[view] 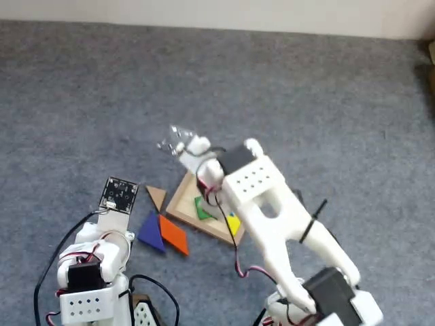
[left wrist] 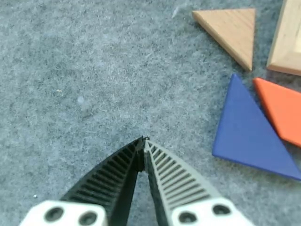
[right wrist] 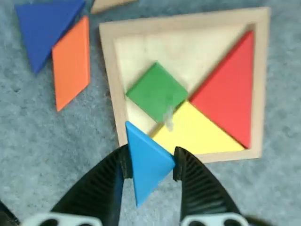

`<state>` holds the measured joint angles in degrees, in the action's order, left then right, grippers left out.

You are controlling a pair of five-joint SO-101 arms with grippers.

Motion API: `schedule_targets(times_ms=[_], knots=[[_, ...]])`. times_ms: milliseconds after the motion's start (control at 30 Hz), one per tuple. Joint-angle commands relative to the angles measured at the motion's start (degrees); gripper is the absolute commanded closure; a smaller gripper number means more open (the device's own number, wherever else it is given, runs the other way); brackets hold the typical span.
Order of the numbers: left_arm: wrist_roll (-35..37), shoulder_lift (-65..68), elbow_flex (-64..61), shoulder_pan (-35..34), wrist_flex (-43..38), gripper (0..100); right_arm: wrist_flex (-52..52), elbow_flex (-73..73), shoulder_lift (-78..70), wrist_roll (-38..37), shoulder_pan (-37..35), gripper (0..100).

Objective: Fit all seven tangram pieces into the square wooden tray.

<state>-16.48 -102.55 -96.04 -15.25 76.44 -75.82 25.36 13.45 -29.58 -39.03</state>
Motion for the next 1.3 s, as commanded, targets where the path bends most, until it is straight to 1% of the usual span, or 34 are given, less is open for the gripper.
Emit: schedule_targets(times_ms=[0,133,300,367,500,567,700,900,967,1100,1267], knots=[[-0.53,-1.71,-1.19,-0.75,0.26,100,5.76,5.58,3.82,0.62,-0.66,94.1],[-0.53,-1.71,-1.19,-0.75,0.26,100,10.86,9.19,3.82,0.62,-0.75,88.7],[-0.53,-1.71,-1.19,-0.75,0.26,100,13.14,10.59,3.82,0.79,-0.75,86.7],[-0.53,-1.71,-1.19,-0.75,0.26,100,14.55,10.68,3.74,3.08,-0.75,86.5],[-0.53,-1.71,-1.19,-0.75,0.26,100,15.16,10.42,0.40,4.13,-0.84,80.7],[-0.53,-1.71,-1.19,-0.75,0.26,100,15.16,10.15,-2.24,4.13,-0.84,79.6],[-0.53,-1.71,-1.19,-0.75,0.26,100,14.81,10.15,-4.97,4.13,-0.84,79.6],[-0.53,-1.71,-1.19,-0.75,0.26,100,13.23,10.15,-0.84,3.96,-0.66,79.7],[-0.53,-1.71,-1.19,-0.75,0.26,100,12.00,10.15,1.80,4.13,-0.40,82.4],[-0.53,-1.71,-1.19,-0.75,0.26,100,12.00,10.07,5.85,4.13,0.66,91.6],[-0.53,-1.71,-1.19,-0.75,0.26,100,13.76,10.07,4.97,4.22,4.53,93.2]])
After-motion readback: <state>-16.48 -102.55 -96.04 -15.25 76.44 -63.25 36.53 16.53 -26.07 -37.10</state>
